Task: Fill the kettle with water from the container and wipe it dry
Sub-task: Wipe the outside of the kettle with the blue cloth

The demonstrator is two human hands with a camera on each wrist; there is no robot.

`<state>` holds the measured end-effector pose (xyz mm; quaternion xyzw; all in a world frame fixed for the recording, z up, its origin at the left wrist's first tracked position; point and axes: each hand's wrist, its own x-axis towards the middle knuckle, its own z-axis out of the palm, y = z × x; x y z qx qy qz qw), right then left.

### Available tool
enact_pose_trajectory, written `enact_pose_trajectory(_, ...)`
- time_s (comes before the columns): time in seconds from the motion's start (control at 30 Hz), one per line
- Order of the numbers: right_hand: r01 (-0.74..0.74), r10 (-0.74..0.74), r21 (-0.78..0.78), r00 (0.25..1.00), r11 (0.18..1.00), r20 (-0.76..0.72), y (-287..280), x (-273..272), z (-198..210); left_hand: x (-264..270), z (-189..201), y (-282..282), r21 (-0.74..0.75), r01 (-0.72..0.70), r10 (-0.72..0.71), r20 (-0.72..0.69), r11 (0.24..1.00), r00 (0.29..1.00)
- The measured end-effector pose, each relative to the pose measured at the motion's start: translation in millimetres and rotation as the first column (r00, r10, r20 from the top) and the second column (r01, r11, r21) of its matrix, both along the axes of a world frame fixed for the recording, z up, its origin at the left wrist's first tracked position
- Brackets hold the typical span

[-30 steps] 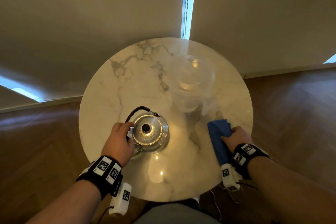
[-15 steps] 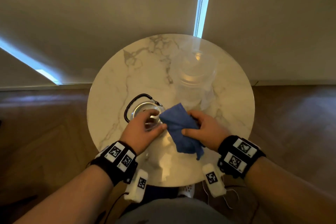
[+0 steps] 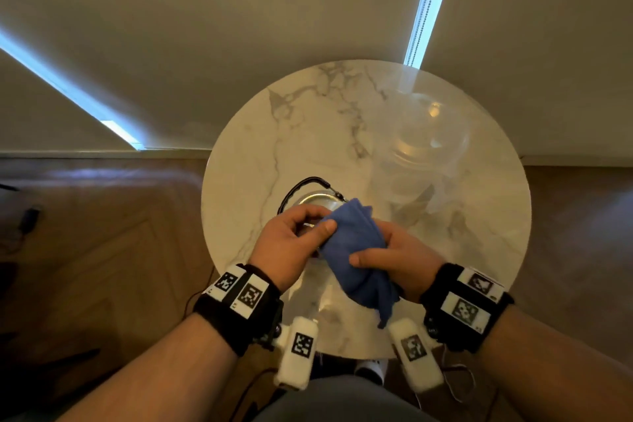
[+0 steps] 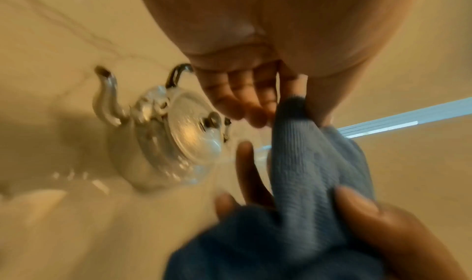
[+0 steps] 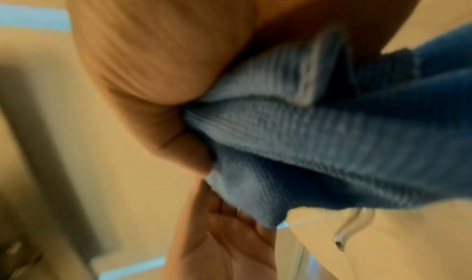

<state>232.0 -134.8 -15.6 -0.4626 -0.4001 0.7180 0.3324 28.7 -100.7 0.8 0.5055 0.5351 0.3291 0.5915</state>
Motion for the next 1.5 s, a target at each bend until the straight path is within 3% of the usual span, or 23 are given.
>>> enact_pose_trajectory(0.07,0.165,-0.184,-0.166,0.977,0.972,-0.109,-3,-2,-10,-17,-13,12,0.041,-0.072,0.079,-0.193,0.997,0.978)
enact_pose_trajectory(0.13,0.306,-0.343,-0.257,0.933,0.916,-0.112,-5,2,-22,-40,-29,24,0.109,-0.015,0.058,-0.401,0.994,0.914)
enact_pose_trajectory(0.17,0.363,-0.388,-0.245,0.919,0.899,-0.063,-5,4,-26,-51,-36,30,0.137,0.040,0.034,-0.495,0.990,0.868)
enact_pose_trajectory(0.23,0.412,-0.383,-0.059,0.883,0.909,0.271,0,6,-28,-65,-47,41,0.177,0.174,-0.018,-0.649,0.969,0.761)
enact_pose_trajectory(0.3,0.336,-0.350,0.135,0.742,0.932,0.571,10,1,-27,-69,-54,49,0.187,0.350,-0.093,-0.756,0.918,0.648)
enact_pose_trajectory(0.4,0.123,-0.324,0.310,0.563,0.943,0.761,33,-19,-30,-66,-60,57,0.192,0.527,-0.154,-0.826,0.828,0.542)
enact_pose_trajectory(0.5,-0.180,-0.170,0.253,0.377,0.951,0.910,47,-45,-50,-61,-62,65,0.143,0.564,-0.198,-0.844,0.813,0.499)
enact_pose_trajectory(0.57,-0.233,-0.092,0.165,0.294,0.958,0.951,46,-57,-60,-59,-63,71,0.090,0.577,-0.268,-0.821,0.812,0.505)
enact_pose_trajectory(0.63,-0.245,-0.102,0.166,0.254,0.955,0.962,40,-62,-67,-59,-64,75,0.064,0.603,-0.312,-0.808,0.795,0.499)
enact_pose_trajectory(0.7,-0.220,-0.133,0.198,0.278,0.955,0.951,31,-61,-71,-59,-65,77,0.055,0.615,-0.320,-0.816,0.787,0.481)
enact_pose_trajectory(0.8,-0.116,-0.199,0.270,0.422,0.956,0.885,7,-61,-67,-58,-68,76,0.022,0.603,-0.334,-0.817,0.798,0.471)
enact_pose_trajectory(0.83,-0.140,-0.189,0.275,0.438,0.951,0.879,-3,-63,-65,-57,-70,75,0.016,0.602,-0.337,-0.817,0.798,0.468)
enact_pose_trajectory(0.9,-0.236,-0.099,0.214,0.422,0.948,0.901,-19,-66,-68,-56,-71,75,0.020,0.600,-0.335,-0.814,0.800,0.474)
enact_pose_trajectory(0.97,-0.230,-0.053,0.158,0.406,0.960,0.913,-23,-67,-73,-56,-72,75,0.019,0.590,-0.337,-0.805,0.808,0.488)
enact_pose_trajectory(1.0,-0.192,-0.084,0.175,0.404,0.966,0.911,-19,-67,-76,-56,-72,75,0.010,0.589,-0.344,-0.804,0.808,0.486)
enact_pose_trajectory(1.1,0.079,-0.199,0.190,0.584,0.979,0.787,5,-65,-71,-53,-70,75,-0.024,0.590,-0.357,-0.816,0.807,0.455)
enact_pose_trajectory(1.17,0.131,-0.241,0.203,0.557,0.970,0.795,26,-60,-67,-50,-67,74,-0.038,0.575,-0.353,-0.822,0.817,0.447)
enact_pose_trajectory(1.23,0.088,-0.212,0.195,0.508,0.977,0.835,42,-52,-69,-49,-66,73,-0.052,0.558,-0.349,-0.826,0.828,0.442)
enact_pose_trajectory(1.3,0.039,-0.166,0.170,0.506,0.985,0.846,47,-46,-71,-47,-66,73,-0.057,0.551,-0.344,-0.833,0.832,0.434)
enact_pose_trajectory(1.5,-0.126,-0.061,0.143,0.505,0.982,0.861,7,-36,-63,-42,-60,70,-0.079,0.505,-0.340,-0.827,0.859,0.449)
